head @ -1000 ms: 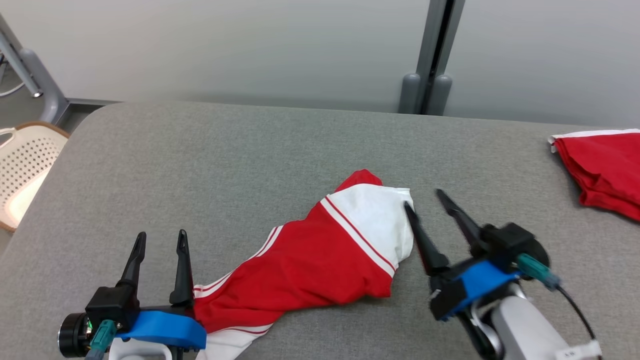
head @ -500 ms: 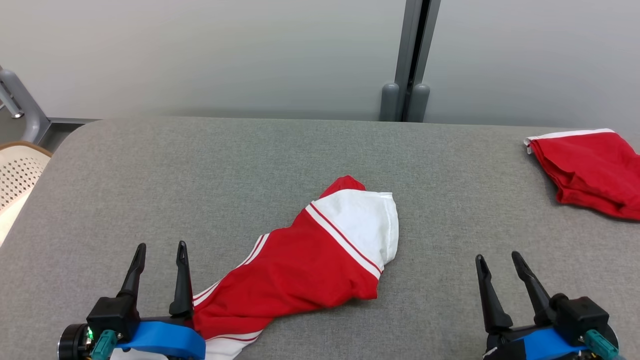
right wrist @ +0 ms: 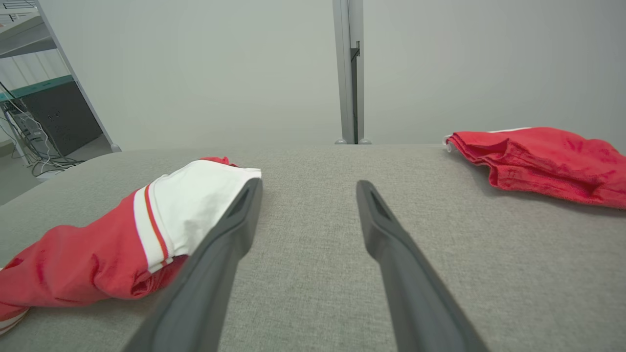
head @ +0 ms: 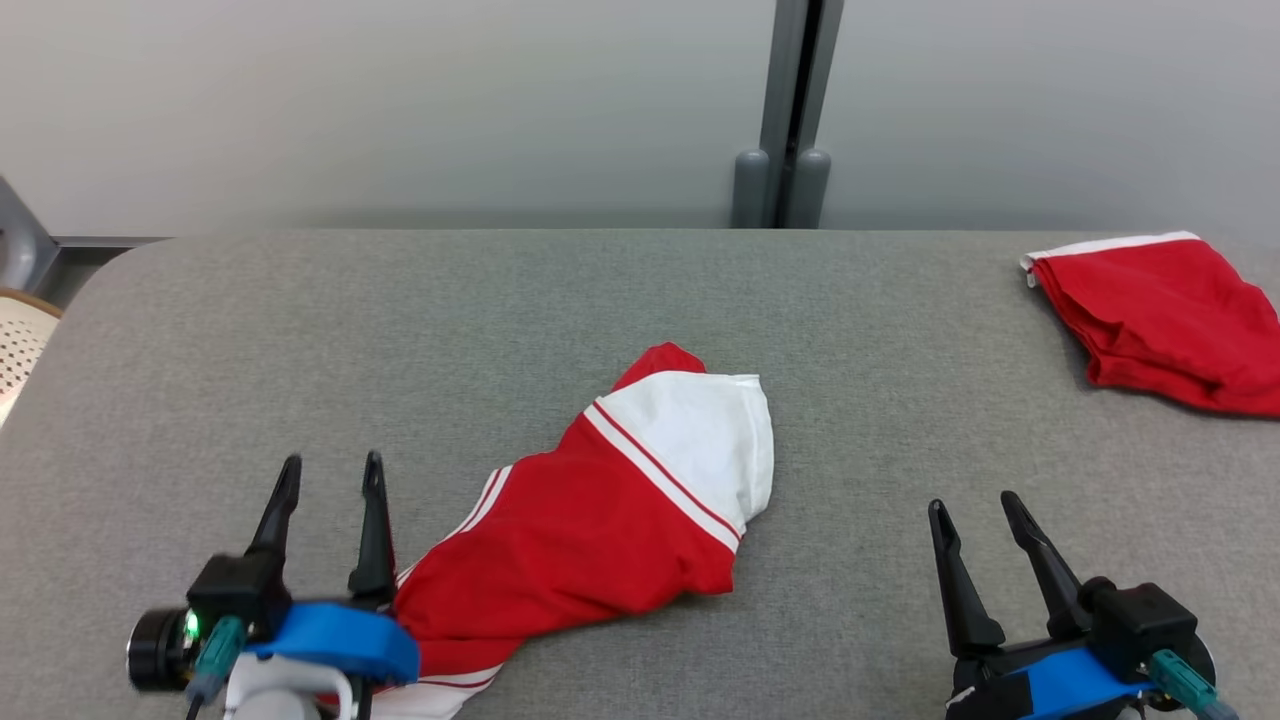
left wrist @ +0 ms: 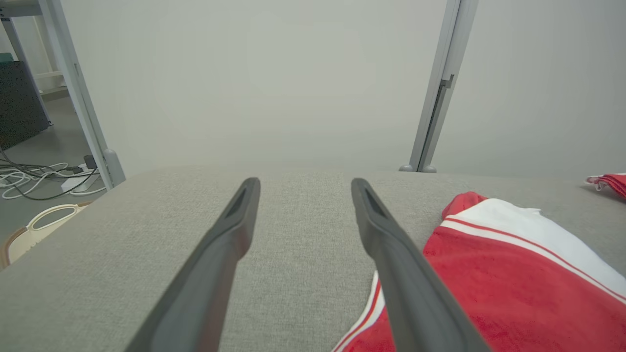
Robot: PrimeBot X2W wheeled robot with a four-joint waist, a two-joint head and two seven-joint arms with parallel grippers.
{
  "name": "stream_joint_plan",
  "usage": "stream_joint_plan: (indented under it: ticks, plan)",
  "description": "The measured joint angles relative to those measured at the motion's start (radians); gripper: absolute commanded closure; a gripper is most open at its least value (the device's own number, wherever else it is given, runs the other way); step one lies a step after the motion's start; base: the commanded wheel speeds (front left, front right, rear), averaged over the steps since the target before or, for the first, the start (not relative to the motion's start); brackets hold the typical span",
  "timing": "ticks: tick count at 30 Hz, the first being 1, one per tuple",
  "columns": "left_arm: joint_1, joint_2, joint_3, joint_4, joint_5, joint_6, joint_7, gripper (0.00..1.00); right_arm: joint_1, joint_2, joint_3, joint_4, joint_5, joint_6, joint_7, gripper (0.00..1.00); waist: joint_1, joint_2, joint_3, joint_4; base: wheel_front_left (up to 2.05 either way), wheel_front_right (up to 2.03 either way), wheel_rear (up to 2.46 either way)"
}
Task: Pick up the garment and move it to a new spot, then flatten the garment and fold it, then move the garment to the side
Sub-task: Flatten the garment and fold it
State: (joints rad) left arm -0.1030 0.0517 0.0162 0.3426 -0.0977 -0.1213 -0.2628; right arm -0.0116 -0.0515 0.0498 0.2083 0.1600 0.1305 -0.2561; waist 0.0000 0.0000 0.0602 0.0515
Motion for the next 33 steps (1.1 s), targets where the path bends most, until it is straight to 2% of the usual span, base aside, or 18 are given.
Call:
stream_joint_plan:
  ticks: [7,15,23,33]
  plan:
    - [-0.171,0.038,-0.069,0.095,-0.008,-0.005,0.000,0.00,-0.028,0.001,0.012,0.006,0.004,0.000,0.001,0.00,0.0000,0.0000,0.036,-0.043,0.00,0.00,0.00]
    - [-0.332,0.104,-0.202,0.297,-0.063,-0.008,0.020,0.00,-0.054,0.001,0.006,0.019,0.009,0.000,0.000,0.00,0.0002,0.0000,0.095,-0.088,0.00,0.00,0.00]
    - [-0.366,0.137,-0.329,0.474,-0.147,-0.008,0.073,0.00,-0.078,0.001,0.006,0.034,0.010,0.000,-0.002,0.00,0.0002,0.0000,0.131,-0.106,0.00,0.00,0.00]
    - [-0.371,0.149,-0.494,0.576,-0.260,-0.008,0.118,0.00,-0.089,0.001,0.007,0.047,0.010,0.000,-0.004,0.00,0.0000,0.0000,0.132,-0.105,0.00,0.00,0.00]
